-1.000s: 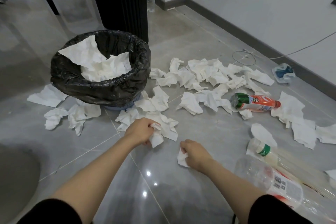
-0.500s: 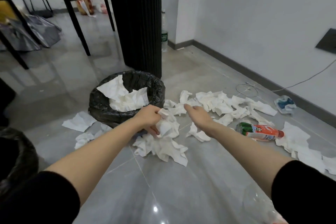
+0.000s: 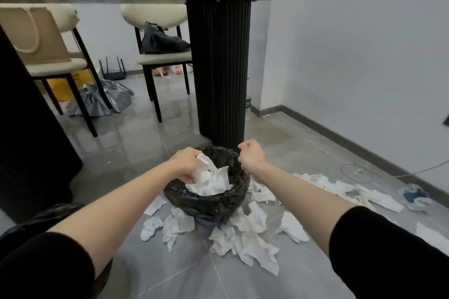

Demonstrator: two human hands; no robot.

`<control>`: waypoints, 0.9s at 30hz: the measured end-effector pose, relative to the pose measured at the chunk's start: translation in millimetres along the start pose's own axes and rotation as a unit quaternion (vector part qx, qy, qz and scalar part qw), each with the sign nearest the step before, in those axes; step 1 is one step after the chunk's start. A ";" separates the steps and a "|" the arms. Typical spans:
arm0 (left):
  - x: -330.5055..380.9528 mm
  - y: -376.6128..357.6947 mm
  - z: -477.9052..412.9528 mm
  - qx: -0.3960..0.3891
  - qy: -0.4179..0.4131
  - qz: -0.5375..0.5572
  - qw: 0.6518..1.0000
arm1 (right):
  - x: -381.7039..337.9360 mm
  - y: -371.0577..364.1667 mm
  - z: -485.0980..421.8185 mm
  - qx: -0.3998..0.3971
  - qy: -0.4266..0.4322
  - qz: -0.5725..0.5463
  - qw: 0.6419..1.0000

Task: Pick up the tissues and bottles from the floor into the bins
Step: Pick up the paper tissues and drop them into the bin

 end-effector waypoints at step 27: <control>-26.4 -46.4 -44.1 -0.027 0.091 0.137 0.986 | 51.8 -12.5 -27.0 -0.122 -0.191 -0.178 0.958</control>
Point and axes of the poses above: each hand's wrist, its own z-axis away from the middle knuckle, its own y-axis out of the back of the hand, x = y × z, the point moved 1 cm from there along -z, towards the middle knuckle, and after that the axes turned 2 degrees about x, right-handed, at the moved point
